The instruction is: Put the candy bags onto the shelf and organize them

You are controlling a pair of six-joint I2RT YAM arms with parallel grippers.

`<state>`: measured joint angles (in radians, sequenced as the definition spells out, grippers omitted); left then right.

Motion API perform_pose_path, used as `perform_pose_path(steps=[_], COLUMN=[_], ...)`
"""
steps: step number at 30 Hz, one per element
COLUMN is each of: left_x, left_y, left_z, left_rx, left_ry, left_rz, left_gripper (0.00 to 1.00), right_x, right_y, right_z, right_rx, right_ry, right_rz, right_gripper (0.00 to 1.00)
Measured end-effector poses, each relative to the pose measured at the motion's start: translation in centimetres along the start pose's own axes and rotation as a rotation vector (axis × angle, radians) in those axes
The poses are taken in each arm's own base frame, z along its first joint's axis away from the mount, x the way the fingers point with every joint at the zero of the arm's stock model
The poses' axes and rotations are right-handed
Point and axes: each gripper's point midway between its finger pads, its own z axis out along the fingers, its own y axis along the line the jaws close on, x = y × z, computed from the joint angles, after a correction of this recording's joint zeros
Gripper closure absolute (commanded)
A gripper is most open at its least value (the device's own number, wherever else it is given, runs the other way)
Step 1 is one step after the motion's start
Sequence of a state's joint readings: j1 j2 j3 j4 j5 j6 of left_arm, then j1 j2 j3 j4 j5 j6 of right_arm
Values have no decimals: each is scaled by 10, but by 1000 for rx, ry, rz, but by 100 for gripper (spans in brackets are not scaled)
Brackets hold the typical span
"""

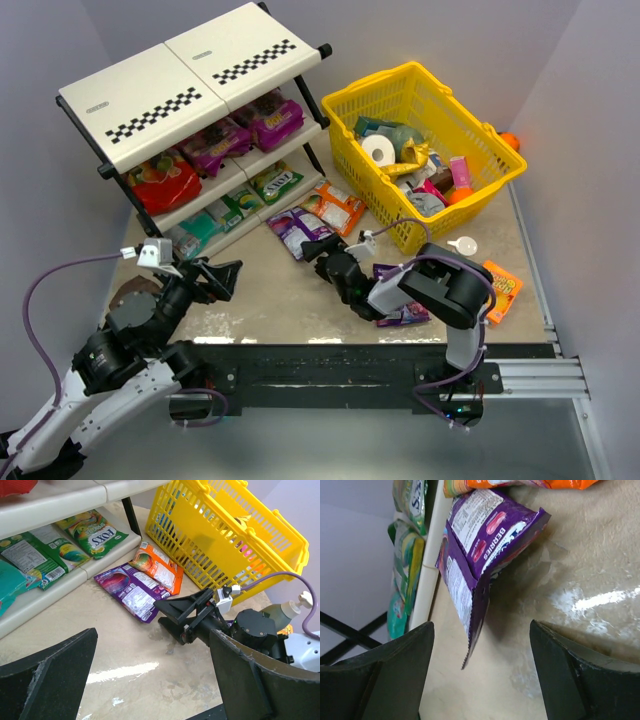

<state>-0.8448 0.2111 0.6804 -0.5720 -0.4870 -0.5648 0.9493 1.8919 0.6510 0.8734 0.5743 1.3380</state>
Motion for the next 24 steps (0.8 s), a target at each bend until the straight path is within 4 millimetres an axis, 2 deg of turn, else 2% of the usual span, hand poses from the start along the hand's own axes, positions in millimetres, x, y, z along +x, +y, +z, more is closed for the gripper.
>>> perform_pose_path(steps=[4, 7, 13, 14, 16, 19, 21, 24], left_x=[-2, -2, -3, -3, -3, -3, -2, -2], left_y=[1, 2, 3, 3, 3, 3, 3, 3], left_z=[-1, -1, -1, -1, -1, -1, -1, -1], left_rx=[-3, -6, -10, -10, -11, -11, -11, -12], left_ry=[-8, -12, -14, -14, -14, -13, -13, -12], left_rz=[-3, -4, -4, -4, -4, -3, -3, -3], left_gripper=[0, 0, 0, 0, 0, 0, 0, 0], right_x=[-3, -5, -4, -3, -1, 1, 2, 2], right_y=[3, 4, -4, -6, -10, -14, -12, -9], right_z=[11, 17, 23, 24, 26, 28, 28, 27], right_rx=[6, 27, 59, 63, 68, 75, 69, 62], right_ry=[-56, -85, -109, -108, -107, -100, -97, -80], right_rz=[32, 46, 66, 69, 81, 86, 91, 91], right_gripper=[23, 29, 55, 63, 72, 95, 100, 100])
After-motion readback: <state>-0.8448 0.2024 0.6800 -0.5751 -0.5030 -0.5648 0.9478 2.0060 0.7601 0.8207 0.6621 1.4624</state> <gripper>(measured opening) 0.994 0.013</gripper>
